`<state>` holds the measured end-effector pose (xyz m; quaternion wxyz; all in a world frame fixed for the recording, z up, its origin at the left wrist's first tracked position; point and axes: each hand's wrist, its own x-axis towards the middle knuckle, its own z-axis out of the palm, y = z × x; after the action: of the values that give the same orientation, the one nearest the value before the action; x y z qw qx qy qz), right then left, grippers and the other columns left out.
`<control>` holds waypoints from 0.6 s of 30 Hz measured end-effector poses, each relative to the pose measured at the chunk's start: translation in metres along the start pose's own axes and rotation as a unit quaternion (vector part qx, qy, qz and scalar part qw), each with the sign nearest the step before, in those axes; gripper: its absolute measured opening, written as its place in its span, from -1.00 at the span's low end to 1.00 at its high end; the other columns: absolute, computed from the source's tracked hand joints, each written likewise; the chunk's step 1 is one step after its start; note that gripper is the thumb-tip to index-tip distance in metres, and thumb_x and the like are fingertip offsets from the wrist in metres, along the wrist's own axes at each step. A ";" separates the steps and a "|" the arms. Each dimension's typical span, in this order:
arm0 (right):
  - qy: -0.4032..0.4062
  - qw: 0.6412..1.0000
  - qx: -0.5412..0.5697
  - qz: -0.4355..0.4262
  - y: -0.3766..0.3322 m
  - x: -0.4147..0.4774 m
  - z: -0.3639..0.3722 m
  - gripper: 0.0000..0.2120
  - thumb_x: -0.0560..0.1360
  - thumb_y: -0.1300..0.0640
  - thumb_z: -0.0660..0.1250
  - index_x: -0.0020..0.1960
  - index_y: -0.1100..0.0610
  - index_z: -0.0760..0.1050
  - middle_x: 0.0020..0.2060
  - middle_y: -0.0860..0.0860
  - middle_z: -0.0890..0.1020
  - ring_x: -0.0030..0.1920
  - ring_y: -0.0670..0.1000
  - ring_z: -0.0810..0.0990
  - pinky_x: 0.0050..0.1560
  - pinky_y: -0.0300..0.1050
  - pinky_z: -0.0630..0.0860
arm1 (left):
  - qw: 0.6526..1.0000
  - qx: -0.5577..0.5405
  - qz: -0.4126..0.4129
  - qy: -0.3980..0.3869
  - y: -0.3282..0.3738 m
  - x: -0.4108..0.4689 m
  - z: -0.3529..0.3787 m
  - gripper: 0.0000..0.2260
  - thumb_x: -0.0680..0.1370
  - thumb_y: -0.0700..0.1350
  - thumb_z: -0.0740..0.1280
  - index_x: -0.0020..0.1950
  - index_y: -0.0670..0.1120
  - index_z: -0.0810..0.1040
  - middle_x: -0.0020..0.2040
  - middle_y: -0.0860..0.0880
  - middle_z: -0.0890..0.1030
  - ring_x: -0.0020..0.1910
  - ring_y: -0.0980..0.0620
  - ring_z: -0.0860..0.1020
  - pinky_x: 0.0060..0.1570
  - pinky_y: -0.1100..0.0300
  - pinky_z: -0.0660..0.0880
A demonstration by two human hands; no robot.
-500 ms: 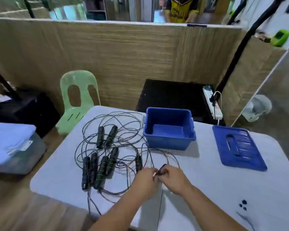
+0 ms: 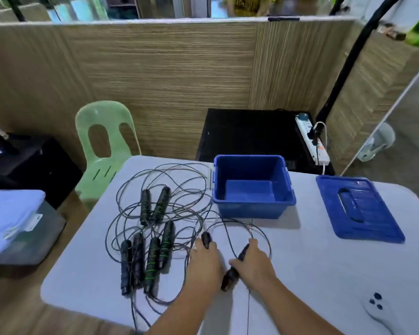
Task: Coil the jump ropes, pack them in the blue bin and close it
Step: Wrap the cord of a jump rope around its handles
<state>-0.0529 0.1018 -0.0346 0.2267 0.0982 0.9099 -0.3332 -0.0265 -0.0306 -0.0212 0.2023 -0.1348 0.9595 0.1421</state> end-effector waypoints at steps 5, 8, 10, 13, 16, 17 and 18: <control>-0.003 1.000 0.021 0.013 -0.003 -0.006 0.004 -0.41 0.39 0.07 0.42 0.31 -0.05 0.20 -0.15 -0.06 0.53 -0.16 0.04 0.56 -0.08 -0.01 0.56 | 0.998 -0.043 0.018 -0.032 -0.004 -0.002 0.001 -0.60 0.57 -0.06 0.30 0.39 -0.06 0.35 0.36 -0.15 0.34 0.33 -0.17 0.41 0.29 -0.01 0.46; 0.011 0.997 0.067 0.025 0.001 -0.011 0.005 -0.42 0.32 0.07 0.41 0.20 -0.20 0.18 -0.12 -0.09 0.60 -0.15 0.00 0.62 -0.01 0.09 0.62 | 0.994 -0.109 0.033 0.000 -0.010 -0.003 0.002 -0.70 0.61 -0.02 0.27 0.32 0.01 0.35 0.22 -0.11 0.42 0.15 -0.12 0.51 0.18 0.01 0.51; 0.020 0.995 0.093 0.024 0.004 -0.015 0.003 -0.38 0.29 0.05 0.38 0.24 -0.25 0.17 -0.09 -0.10 0.61 -0.12 0.02 0.63 0.01 0.11 0.61 | 0.983 -0.176 0.042 0.012 -0.013 -0.003 0.003 -0.70 0.59 -0.08 0.27 0.32 0.07 0.37 0.14 -0.05 0.46 0.06 -0.08 0.54 0.09 0.05 0.53; 0.004 0.993 0.117 0.013 0.001 -0.025 -0.006 -0.37 0.34 0.06 0.35 0.34 -0.18 0.21 -0.05 -0.09 0.63 -0.03 0.03 0.63 0.06 0.03 0.58 | 0.951 -0.301 0.063 -0.008 -0.018 -0.006 0.004 -0.44 0.46 -0.19 0.34 0.41 0.18 0.37 0.19 0.08 0.58 0.04 0.08 0.63 0.03 0.09 0.61; -0.007 0.987 0.162 0.006 0.002 -0.035 -0.012 -0.42 0.37 0.13 0.34 0.37 -0.09 0.31 -0.04 -0.07 0.69 0.00 0.00 0.66 0.10 -0.02 0.59 | 0.908 -0.412 0.071 -0.028 -0.019 -0.015 0.000 -0.42 0.45 -0.25 0.34 0.38 0.21 0.36 0.16 0.14 0.63 -0.08 0.16 0.67 -0.01 0.08 0.64; -0.010 0.983 0.181 0.008 0.004 -0.037 -0.013 -0.42 0.36 0.13 0.32 0.37 -0.08 0.35 -0.05 -0.06 0.71 -0.01 -0.01 0.68 0.11 0.01 0.61 | 0.893 -0.442 0.074 -0.037 -0.019 -0.019 -0.002 -0.42 0.47 -0.26 0.35 0.39 0.20 0.36 0.17 0.14 0.62 -0.09 0.15 0.67 -0.02 0.10 0.64; -0.012 0.978 0.206 0.008 0.005 -0.041 -0.014 -0.43 0.34 0.12 0.31 0.36 -0.08 0.39 -0.06 -0.04 0.73 -0.03 -0.01 0.71 0.11 0.05 0.63 | 0.880 -0.466 0.075 -0.051 -0.019 -0.022 -0.004 -0.43 0.49 -0.27 0.36 0.40 0.19 0.35 0.19 0.14 0.61 -0.08 0.11 0.67 -0.04 0.12 0.65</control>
<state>-0.0206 0.1135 -0.0083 0.2155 0.1460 0.8182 -0.5127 -0.0028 -0.0447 -0.0127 0.1532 -0.1337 0.7779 0.5946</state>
